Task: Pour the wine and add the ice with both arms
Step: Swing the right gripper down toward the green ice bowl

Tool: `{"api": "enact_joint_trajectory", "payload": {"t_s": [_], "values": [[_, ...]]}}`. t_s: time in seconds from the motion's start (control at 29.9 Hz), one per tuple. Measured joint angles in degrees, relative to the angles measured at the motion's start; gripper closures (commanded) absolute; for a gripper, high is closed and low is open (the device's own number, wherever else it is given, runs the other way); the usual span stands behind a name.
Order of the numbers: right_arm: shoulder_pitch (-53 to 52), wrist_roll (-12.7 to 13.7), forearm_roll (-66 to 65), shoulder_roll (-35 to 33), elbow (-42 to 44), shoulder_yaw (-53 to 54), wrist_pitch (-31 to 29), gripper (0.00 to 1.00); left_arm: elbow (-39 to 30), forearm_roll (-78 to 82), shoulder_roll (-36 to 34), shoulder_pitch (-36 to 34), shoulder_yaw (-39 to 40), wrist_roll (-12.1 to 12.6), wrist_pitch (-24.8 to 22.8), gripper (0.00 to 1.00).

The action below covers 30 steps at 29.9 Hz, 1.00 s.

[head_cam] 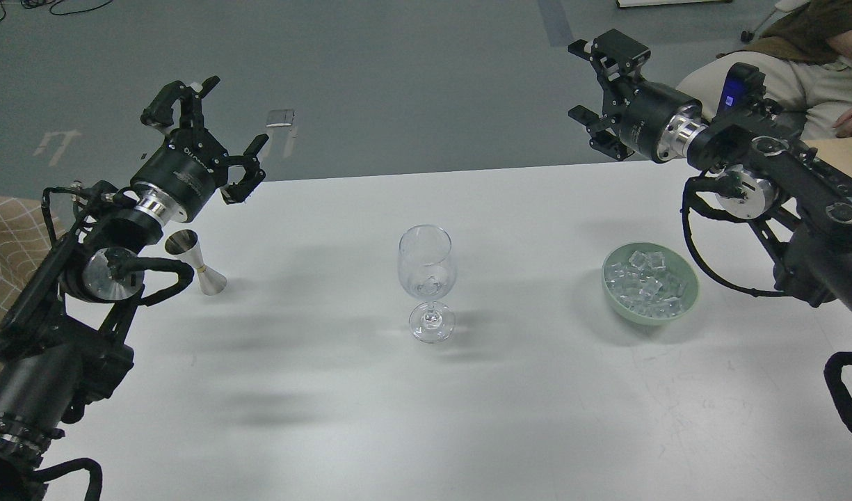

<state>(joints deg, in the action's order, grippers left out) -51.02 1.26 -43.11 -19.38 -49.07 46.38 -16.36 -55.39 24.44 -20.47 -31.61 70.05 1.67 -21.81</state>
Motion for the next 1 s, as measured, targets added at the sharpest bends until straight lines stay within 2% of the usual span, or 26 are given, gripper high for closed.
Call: {"api": "enact_joint_trajectory", "payload": {"t_s": [0.33,0.53,0.6,0.77,1.0], "values": [[-7.13,2.38,-0.29,-8.40,-3.47,-18.12,0.11,0.00,0.00,0.07,-0.19,-0.09,-0.07,0.00,0.00,0.02],[-9.80,2.78,-0.69,-13.08,-6.92,-23.88,0.11,0.00,-0.05,0.08,-0.19,-0.09,-0.09,0.00,0.00,0.02],[-9.97,3.99,-1.70,-14.59,-8.99,-24.60,0.11,0.00,-0.08,0.10,-0.13,-0.09,-0.09,0.00,0.00,0.02],[-9.77,9.60,-9.58,-17.81,-15.51,-25.32,0.10,0.01,-0.16,0.15,-0.03,0.04,-0.09,0.01,0.00,0.02],[-9.38,11.45,-21.52,-22.91,-24.24,-26.78,-0.61,0.02,-0.26,0.15,0.00,-0.01,-0.08,0.09,0.01,0.02]]}}
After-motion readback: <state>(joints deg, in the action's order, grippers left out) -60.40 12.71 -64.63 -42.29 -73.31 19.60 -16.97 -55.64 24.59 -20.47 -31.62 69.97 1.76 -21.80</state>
